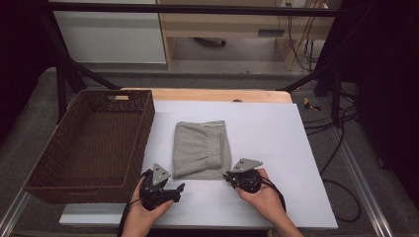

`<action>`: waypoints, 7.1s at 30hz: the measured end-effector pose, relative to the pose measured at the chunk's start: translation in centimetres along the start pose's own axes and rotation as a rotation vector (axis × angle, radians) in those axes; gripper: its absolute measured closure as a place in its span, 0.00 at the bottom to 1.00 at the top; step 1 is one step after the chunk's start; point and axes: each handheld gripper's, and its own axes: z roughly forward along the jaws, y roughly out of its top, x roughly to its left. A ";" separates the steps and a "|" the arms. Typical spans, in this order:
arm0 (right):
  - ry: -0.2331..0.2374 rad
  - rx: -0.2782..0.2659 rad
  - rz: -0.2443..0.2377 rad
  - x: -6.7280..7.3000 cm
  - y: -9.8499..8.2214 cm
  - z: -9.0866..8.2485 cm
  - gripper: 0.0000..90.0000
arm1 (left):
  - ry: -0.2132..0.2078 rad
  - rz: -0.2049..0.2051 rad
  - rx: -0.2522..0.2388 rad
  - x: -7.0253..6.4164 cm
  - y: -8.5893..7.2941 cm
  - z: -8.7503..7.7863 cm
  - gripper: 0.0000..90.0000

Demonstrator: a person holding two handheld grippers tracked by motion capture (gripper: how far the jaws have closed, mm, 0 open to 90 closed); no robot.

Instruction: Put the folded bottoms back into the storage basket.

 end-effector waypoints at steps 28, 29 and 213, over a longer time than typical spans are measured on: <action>0.037 0.010 -0.014 3.3 -4.0 -6.3 0.93 | -0.023 -0.009 -0.031 -0.2 0.3 -0.5 0.25; 0.034 0.008 -0.012 3.2 -3.9 -6.3 0.92 | -0.024 -0.008 -0.029 -0.2 0.3 -0.5 0.25; 0.102 -0.123 -0.146 4.0 8.5 -8.9 0.92 | -0.039 0.123 -0.077 5.5 19.4 -1.1 0.82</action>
